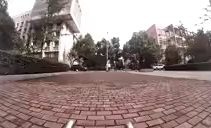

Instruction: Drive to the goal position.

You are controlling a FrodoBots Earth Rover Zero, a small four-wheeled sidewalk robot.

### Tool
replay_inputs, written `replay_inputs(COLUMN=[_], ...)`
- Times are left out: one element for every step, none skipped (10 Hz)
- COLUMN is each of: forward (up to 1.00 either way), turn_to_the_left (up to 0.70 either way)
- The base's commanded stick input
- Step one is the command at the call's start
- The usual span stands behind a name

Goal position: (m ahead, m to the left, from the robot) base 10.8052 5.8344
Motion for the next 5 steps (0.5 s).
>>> replay_inputs(forward=[0.7, 0.7, 0.7, 0.7, 0.7], turn_to_the_left=[0.0, 0.0, 0.0, 0.0, 0.0])
